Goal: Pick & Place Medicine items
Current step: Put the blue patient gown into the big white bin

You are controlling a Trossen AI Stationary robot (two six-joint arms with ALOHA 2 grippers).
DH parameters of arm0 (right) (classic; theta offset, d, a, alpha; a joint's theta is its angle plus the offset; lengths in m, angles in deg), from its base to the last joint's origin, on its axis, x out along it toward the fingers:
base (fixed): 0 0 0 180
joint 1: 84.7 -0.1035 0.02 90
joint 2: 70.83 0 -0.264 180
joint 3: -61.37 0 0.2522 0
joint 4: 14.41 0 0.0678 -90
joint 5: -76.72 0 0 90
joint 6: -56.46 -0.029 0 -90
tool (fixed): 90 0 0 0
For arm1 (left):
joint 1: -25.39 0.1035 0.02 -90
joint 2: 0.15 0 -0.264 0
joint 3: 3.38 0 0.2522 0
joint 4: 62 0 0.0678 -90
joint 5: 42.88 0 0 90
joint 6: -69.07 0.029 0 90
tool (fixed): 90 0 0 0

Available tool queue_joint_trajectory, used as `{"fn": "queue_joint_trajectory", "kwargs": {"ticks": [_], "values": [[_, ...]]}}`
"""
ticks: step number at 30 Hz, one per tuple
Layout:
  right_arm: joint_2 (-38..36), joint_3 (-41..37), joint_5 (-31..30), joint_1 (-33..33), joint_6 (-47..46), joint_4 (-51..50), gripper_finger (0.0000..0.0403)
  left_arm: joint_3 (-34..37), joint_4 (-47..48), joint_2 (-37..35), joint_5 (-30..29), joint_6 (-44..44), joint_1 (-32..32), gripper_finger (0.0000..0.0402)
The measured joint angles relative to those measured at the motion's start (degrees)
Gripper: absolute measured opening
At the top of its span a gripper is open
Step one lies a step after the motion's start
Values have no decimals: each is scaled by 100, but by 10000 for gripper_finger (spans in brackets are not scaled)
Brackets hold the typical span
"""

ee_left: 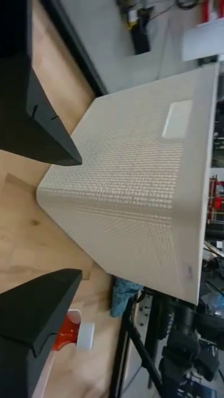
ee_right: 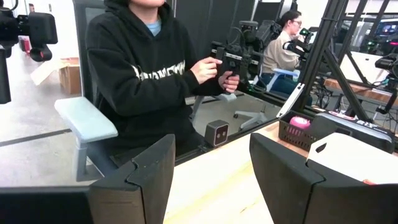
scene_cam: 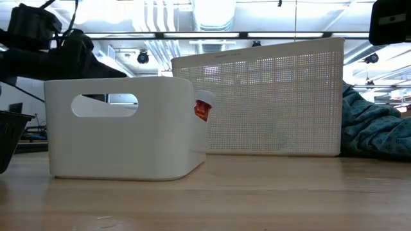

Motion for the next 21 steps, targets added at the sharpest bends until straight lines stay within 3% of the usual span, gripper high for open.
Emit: {"fn": "queue_joint_trajectory", "kwargs": {"ticks": [7,16,21], "values": [[0,0,-2,0,5,0,206,2,887,-809,297,323,30,266],[-1,0,-1,2,4,1,206,2,2390,-2771,543,626,30,215],[0,0,-1,1,1,2,206,2,2381,-3202,795,625,30,194]]}}
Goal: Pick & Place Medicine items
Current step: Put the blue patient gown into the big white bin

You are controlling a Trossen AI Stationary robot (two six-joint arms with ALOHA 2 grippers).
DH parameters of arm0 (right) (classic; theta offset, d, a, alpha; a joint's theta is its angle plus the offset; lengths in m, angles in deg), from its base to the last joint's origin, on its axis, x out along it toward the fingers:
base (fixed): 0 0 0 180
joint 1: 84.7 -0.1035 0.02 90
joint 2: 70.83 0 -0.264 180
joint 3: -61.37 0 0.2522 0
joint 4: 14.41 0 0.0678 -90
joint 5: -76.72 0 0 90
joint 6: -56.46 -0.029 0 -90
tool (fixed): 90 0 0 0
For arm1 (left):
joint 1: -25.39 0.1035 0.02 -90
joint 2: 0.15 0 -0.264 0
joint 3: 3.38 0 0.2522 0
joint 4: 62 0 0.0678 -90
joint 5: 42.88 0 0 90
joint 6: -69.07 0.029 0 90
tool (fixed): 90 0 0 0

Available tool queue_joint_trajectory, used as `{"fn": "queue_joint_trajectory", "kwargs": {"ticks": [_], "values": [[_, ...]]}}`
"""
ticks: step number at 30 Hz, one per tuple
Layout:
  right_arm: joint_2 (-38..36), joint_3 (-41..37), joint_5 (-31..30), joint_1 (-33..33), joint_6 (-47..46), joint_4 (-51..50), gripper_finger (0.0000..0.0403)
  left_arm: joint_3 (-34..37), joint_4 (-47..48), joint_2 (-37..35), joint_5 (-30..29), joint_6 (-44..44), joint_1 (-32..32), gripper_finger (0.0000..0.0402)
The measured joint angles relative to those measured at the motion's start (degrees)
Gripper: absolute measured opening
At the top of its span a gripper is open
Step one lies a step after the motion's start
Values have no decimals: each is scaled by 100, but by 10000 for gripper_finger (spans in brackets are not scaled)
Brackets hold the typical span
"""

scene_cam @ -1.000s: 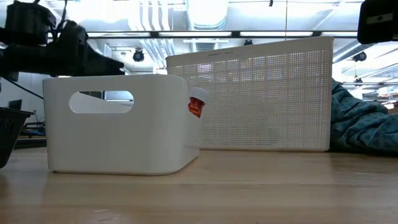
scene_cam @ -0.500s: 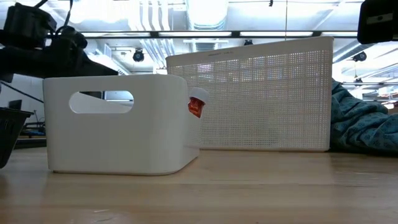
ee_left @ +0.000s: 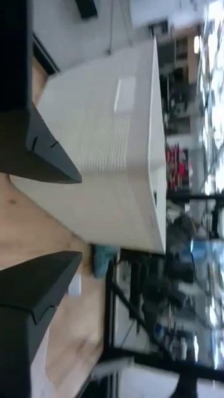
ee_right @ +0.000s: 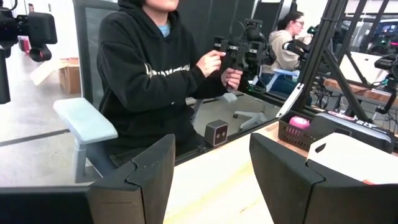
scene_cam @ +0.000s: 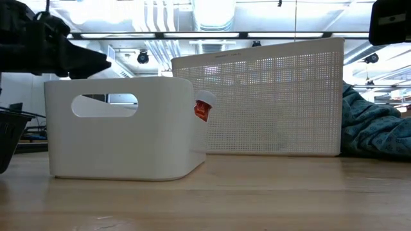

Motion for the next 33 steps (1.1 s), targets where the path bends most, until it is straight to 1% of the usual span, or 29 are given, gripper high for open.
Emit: {"fn": "queue_joint_trajectory", "kwargs": {"ticks": [2,7,33], "values": [[-2,0,0,1,-2,-1,206,3,-43,34,150,47,-4,189],[-2,0,1,1,-3,2,206,-10,52,96,112,51,2,184],[-2,0,0,1,1,0,206,-17,50,98,110,-40,4,186]]}}
